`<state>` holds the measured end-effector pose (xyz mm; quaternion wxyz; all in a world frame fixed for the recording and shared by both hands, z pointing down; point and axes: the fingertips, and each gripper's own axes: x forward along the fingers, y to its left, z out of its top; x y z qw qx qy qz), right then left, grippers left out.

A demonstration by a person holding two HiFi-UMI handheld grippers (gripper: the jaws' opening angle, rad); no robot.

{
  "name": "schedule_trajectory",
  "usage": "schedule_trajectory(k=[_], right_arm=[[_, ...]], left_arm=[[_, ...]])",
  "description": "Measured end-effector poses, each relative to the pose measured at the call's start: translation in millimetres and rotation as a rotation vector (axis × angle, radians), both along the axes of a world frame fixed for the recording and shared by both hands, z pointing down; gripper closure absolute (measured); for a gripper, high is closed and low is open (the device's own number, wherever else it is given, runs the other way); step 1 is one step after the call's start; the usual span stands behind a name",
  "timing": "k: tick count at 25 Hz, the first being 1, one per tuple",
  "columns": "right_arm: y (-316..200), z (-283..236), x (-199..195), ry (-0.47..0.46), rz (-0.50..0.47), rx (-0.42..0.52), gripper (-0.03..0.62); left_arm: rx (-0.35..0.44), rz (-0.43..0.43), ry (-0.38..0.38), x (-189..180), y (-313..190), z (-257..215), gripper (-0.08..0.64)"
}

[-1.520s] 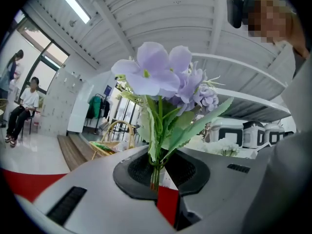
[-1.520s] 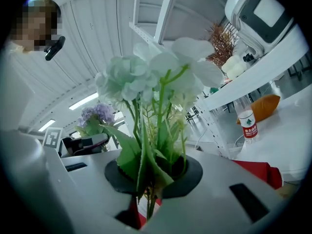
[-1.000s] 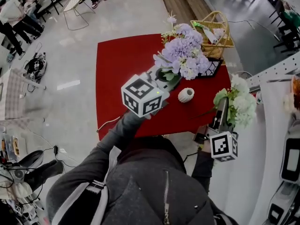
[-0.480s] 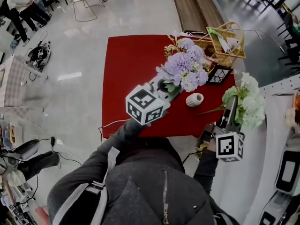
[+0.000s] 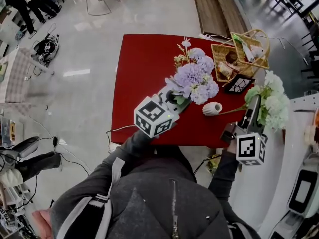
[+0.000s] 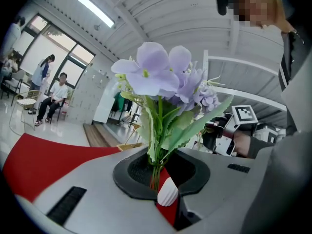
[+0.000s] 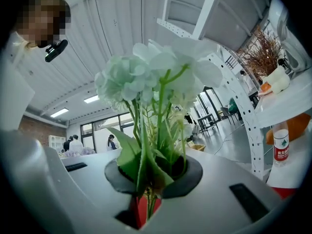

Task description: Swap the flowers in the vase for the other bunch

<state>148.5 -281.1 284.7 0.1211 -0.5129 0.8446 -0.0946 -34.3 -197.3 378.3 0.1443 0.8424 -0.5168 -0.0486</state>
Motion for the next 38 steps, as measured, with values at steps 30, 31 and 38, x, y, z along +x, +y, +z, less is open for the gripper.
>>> schedule_trajectory(k=[30, 31, 38], right_arm=[[-32.8, 1.6, 8.9, 0.004, 0.023, 0.024, 0.532], [-32.8, 0.2, 8.5, 0.004, 0.023, 0.026, 0.532], [-34.1, -1.6, 4.6, 0.001, 0.021, 0.03, 0.534]], left_arm=[[-0.064, -0.079, 0.017, -12.1, 1.1, 15.2, 0.499], [-0.062, -0.077, 0.015, -12.4, 1.0, 14.7, 0.499], [-0.055, -0.076, 0.012, -14.4, -1.2, 13.2, 0.499]])
